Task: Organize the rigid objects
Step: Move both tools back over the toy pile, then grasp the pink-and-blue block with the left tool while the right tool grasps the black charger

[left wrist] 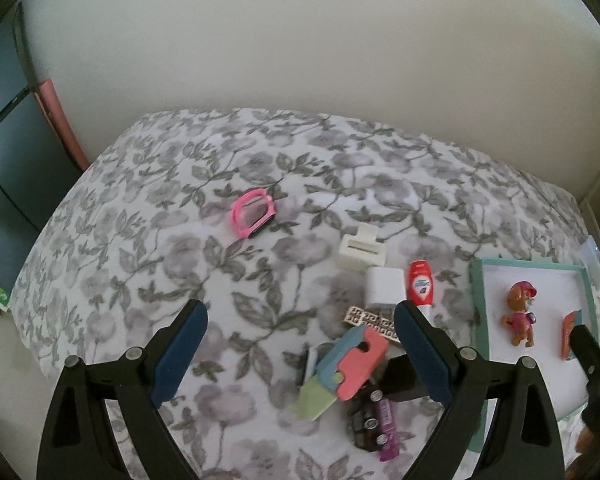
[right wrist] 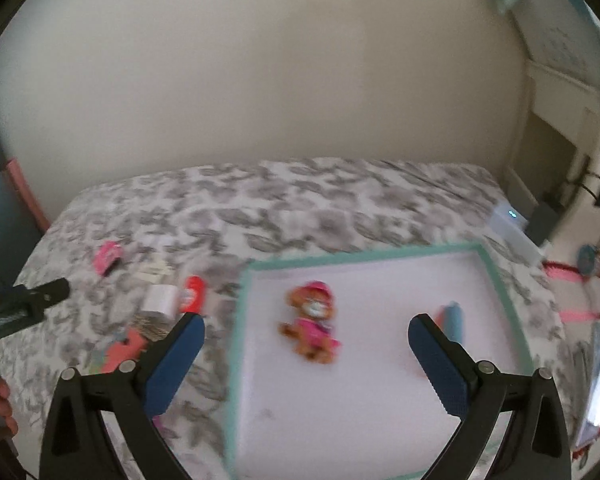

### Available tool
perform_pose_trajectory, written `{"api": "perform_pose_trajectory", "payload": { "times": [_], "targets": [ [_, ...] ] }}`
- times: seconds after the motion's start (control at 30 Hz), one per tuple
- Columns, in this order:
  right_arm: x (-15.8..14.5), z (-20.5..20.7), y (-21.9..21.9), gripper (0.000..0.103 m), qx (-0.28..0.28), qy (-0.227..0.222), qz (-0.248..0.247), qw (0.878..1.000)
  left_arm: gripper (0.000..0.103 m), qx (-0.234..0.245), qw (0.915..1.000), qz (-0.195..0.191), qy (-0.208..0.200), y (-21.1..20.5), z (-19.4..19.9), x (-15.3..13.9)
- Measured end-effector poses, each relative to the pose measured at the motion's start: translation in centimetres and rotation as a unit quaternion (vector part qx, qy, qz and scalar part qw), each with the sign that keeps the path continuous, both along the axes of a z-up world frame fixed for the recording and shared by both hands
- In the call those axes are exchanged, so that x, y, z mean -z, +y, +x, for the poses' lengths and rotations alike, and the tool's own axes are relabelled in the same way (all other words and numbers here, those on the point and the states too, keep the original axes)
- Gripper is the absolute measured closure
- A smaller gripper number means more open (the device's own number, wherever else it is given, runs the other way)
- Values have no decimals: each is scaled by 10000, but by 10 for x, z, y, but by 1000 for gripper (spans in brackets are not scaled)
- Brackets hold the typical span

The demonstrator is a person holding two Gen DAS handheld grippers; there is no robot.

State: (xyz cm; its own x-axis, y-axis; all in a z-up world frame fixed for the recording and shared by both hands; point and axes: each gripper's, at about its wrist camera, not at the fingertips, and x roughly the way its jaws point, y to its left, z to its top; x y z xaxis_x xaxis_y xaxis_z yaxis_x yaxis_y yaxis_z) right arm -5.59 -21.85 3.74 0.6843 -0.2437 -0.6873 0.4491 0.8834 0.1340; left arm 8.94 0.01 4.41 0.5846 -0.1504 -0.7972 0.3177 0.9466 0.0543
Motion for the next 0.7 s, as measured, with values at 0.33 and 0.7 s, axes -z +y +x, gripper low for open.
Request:
{"api": "perform_pose_trajectory", "payload": {
  "times": [0.33,0.7],
  "targets": [
    [24,40,57,0,-778,302,430,9956,8,-329,9975,-155,600,22,18,27],
    [69,67,85,6,-1157,787,865,9864,8,-457,9857,-299,1592,19,37,84]
  ]
}}
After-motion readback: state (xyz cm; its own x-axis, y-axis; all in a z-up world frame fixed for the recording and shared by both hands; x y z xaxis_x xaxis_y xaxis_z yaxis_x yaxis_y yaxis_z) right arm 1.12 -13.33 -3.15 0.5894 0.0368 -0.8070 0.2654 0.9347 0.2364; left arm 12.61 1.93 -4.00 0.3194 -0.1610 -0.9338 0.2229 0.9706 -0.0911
